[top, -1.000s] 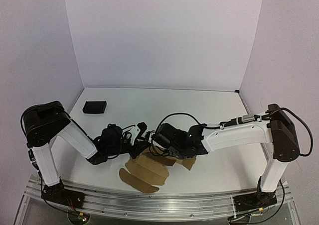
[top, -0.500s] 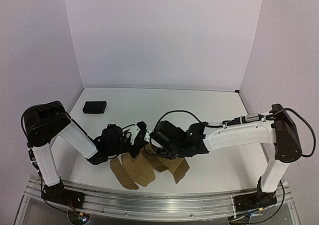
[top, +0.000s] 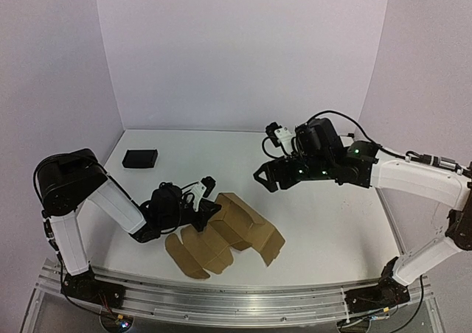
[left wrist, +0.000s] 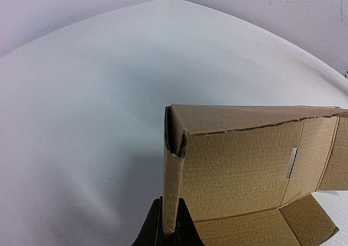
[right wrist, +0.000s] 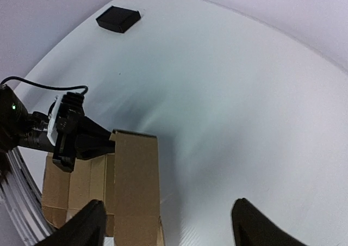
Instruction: Fold the paper box
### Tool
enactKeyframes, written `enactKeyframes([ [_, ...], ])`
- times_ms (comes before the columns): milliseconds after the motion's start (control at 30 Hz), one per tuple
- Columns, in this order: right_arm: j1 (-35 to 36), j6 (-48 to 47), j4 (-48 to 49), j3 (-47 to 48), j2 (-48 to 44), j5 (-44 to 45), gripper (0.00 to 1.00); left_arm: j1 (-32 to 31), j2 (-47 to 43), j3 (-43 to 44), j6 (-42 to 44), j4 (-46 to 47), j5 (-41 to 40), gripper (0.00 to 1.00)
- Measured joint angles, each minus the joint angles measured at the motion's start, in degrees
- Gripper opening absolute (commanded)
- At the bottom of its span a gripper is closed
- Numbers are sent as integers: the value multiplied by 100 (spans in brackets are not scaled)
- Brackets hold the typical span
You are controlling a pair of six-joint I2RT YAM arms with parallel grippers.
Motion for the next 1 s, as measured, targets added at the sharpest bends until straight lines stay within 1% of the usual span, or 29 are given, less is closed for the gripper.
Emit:
enactKeyframes([
  [33,-10,179,-17,-128,-14,-4,46,11,12,21,-36,-2,2,0],
  [133,-10,814,-138,-430,80,-97,23,22,37,71,-138,-14,0,0],
  [233,-9,1235,-243,-492,227,-280,8,25,42,127,-162,-48,0,0],
  [300,-9,1511,-230,-492,279,-451,2,25,42,140,-162,-51,-2,0],
  [367,-6,1732,-182,-499,312,-640,0,25,42,155,-160,-75,-2,0],
  [500,2,2079,40,-569,527,-1001,0,25,42,158,-149,-88,0,0],
  [700,14,2174,163,-568,1156,-1300,0,25,42,158,-142,-100,-3,0],
  [1000,76,2341,522,-503,1637,-1479,0,63,42,156,-145,-136,-13,0],
])
